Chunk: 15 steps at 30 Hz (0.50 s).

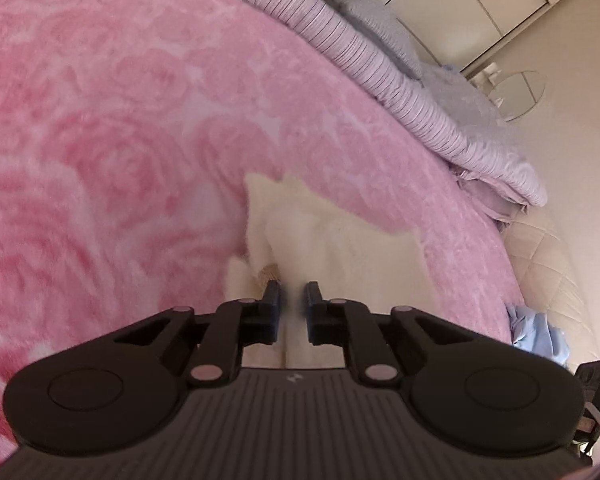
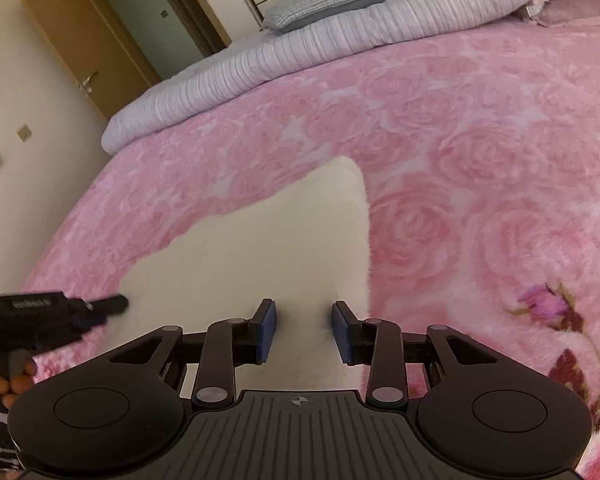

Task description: Fold clothes

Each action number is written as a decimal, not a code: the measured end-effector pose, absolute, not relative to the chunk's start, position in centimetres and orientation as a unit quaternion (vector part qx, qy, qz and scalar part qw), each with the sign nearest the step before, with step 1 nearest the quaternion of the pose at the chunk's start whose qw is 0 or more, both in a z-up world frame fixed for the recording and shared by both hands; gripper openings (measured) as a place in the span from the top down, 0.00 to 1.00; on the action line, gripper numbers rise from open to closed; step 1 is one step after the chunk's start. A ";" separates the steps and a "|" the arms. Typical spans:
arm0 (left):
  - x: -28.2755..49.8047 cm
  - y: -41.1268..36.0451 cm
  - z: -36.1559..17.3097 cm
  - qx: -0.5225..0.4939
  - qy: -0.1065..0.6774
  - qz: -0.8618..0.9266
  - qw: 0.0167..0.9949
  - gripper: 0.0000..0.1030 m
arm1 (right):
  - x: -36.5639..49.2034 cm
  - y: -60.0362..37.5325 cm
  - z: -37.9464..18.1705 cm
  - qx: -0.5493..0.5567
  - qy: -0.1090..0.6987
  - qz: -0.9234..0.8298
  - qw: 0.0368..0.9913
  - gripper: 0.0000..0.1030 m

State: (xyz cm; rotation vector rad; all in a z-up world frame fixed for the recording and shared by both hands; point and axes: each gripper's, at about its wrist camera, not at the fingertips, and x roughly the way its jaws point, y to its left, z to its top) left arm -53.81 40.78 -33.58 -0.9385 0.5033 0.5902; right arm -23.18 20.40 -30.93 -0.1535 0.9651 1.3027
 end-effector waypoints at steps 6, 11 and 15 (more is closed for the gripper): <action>-54.9 39.6 -34.4 -0.401 0.242 0.314 0.826 0.94 | -26.6 21.3 -31.7 -0.132 0.378 0.595 0.697 0.64; -54.3 38.9 -33.8 -0.383 0.261 0.326 0.824 0.93 | -26.4 22.1 -32.0 -0.144 0.390 0.581 0.700 0.62; -54.1 38.4 -32.4 -0.371 0.268 0.331 0.825 0.94 | -26.4 22.5 -31.5 -0.153 0.401 0.567 0.703 0.62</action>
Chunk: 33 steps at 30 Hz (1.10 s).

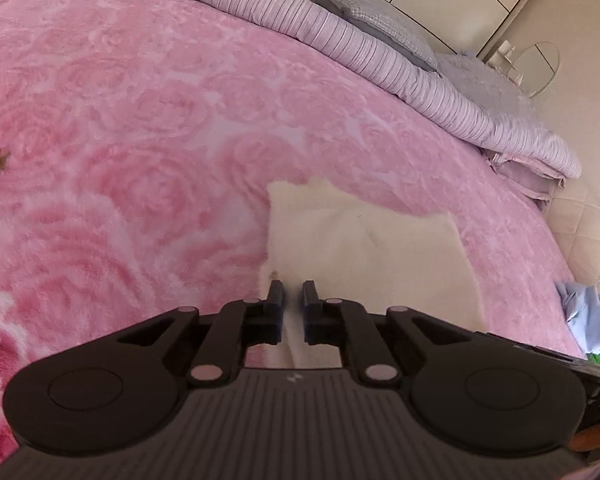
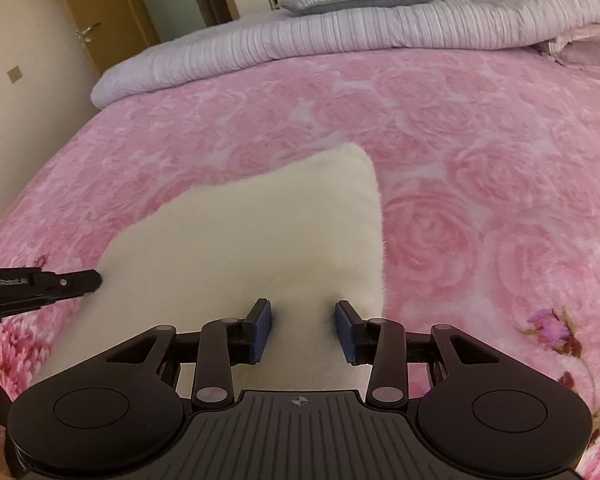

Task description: Fold clothes

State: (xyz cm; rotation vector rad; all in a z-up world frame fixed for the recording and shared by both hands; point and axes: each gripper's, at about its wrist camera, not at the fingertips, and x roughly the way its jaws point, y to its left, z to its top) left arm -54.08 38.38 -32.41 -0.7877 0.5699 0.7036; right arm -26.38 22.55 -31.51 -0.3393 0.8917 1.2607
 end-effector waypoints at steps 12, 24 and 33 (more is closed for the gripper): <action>-56.7 32.6 -27.7 -0.325 0.253 0.303 0.860 0.94 | -27.5 20.4 -29.3 -0.153 0.393 0.558 0.715 0.61; -56.4 28.6 -31.4 -0.272 0.314 0.309 0.856 0.88 | -32.6 11.5 -30.1 -0.155 0.317 0.576 0.737 0.62; -56.6 25.2 -28.4 -0.234 0.328 0.325 0.856 0.90 | -33.1 10.2 -28.3 -0.136 0.329 0.567 0.743 0.62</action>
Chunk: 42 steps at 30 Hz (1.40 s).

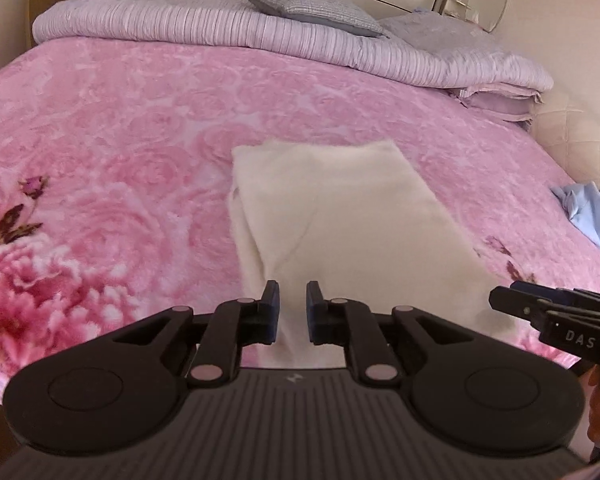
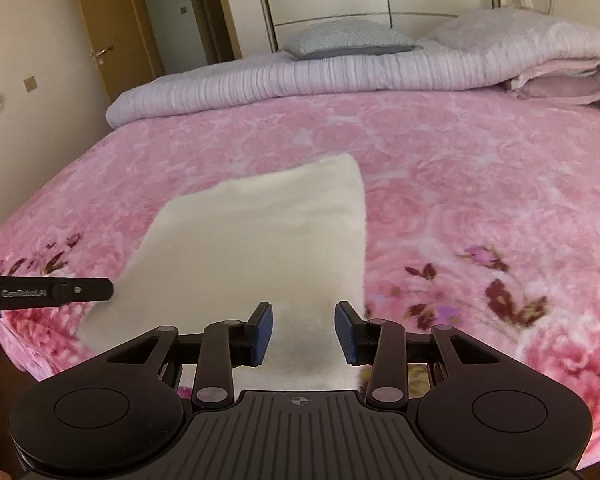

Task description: Fold clothes

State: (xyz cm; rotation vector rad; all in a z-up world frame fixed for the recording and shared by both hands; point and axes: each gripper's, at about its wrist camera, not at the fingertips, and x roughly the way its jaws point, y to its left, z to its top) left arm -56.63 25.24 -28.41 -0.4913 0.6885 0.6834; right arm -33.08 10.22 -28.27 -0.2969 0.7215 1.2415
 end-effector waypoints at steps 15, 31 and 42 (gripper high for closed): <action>-56.2 23.8 -30.7 -0.222 0.359 0.338 0.841 0.76 | -33.7 10.2 -31.5 -0.170 0.357 0.544 0.740 0.62; -58.9 17.2 -25.7 -0.133 0.373 0.366 0.842 0.67 | -35.3 4.6 -25.4 -0.097 0.376 0.494 0.778 0.56; -60.0 14.2 -24.1 -0.116 0.354 0.362 0.855 0.62 | -37.0 2.2 -23.5 -0.084 0.362 0.496 0.785 0.51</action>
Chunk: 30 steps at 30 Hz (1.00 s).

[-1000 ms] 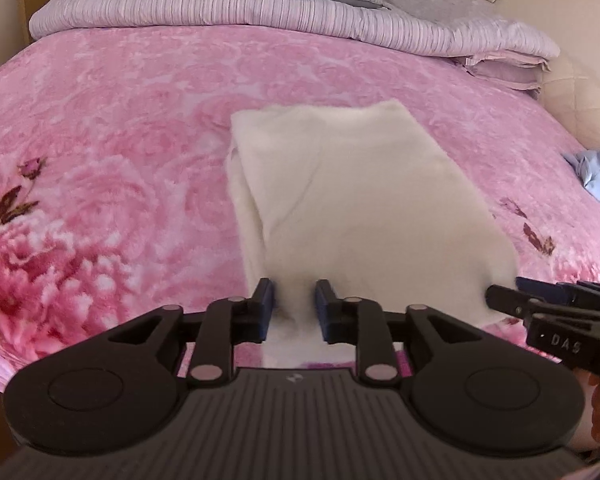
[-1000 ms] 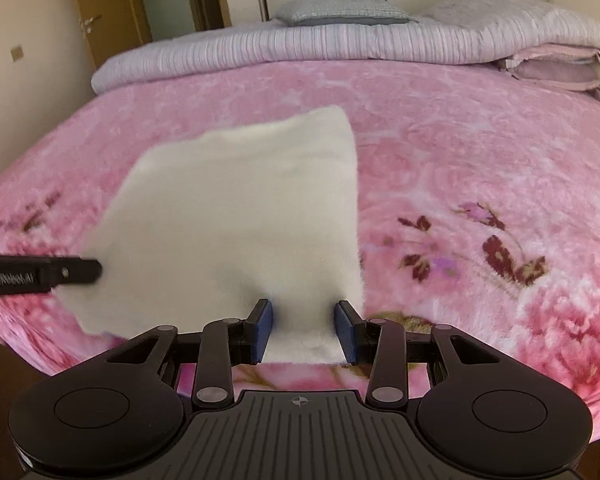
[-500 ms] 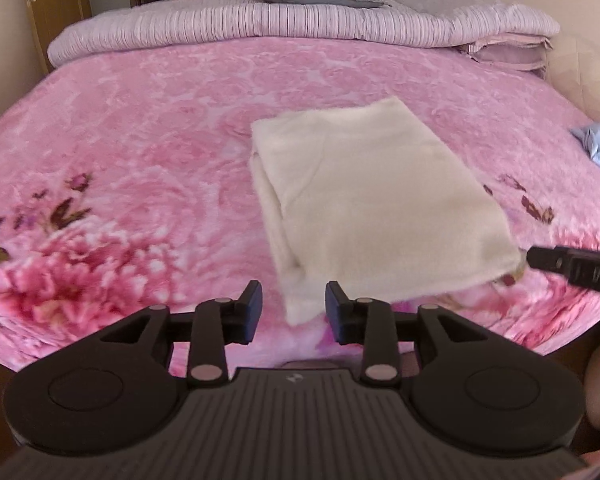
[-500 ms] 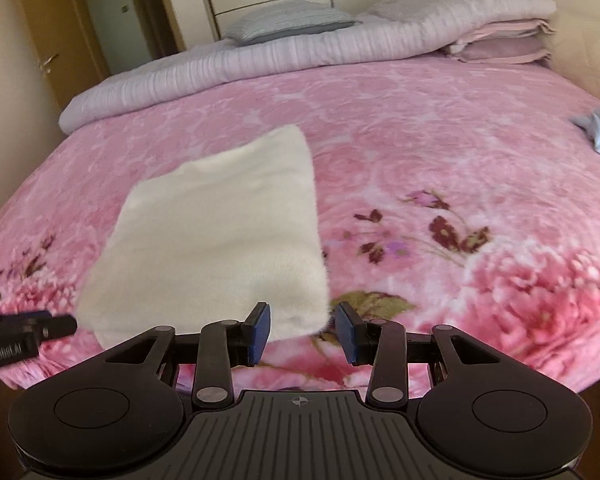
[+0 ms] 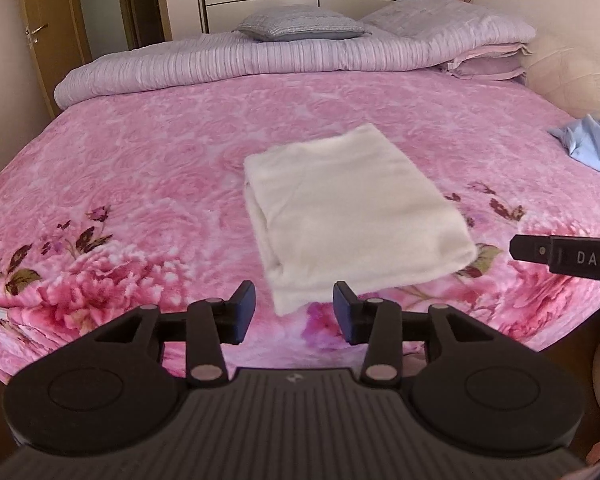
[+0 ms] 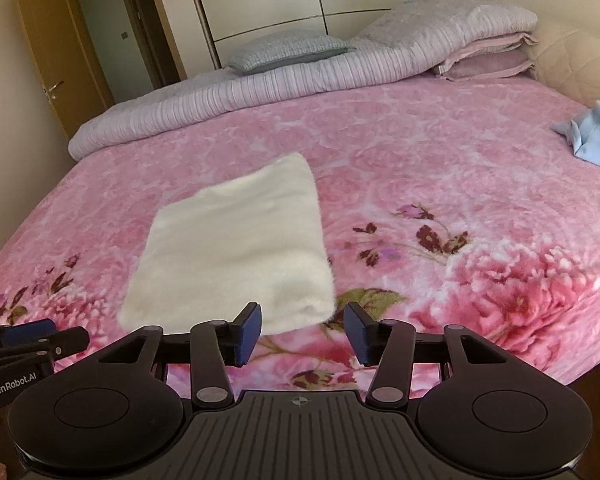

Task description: Fold clothes

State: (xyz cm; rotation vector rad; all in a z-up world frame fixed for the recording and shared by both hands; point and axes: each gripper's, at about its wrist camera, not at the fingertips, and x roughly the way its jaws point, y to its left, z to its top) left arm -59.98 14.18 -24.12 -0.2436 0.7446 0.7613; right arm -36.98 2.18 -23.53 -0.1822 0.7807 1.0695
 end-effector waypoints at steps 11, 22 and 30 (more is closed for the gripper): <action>-58.9 13.8 -24.8 -0.121 0.370 0.353 0.851 0.59 | -36.6 1.4 -23.5 -0.083 0.359 0.491 0.790 0.49; -58.3 15.5 -27.1 -0.140 0.398 0.353 0.835 0.59 | -35.7 2.8 -25.7 -0.101 0.391 0.471 0.785 0.49; -58.6 16.2 -27.6 -0.149 0.399 0.353 0.833 0.59 | -35.9 3.4 -26.4 -0.114 0.398 0.465 0.782 0.49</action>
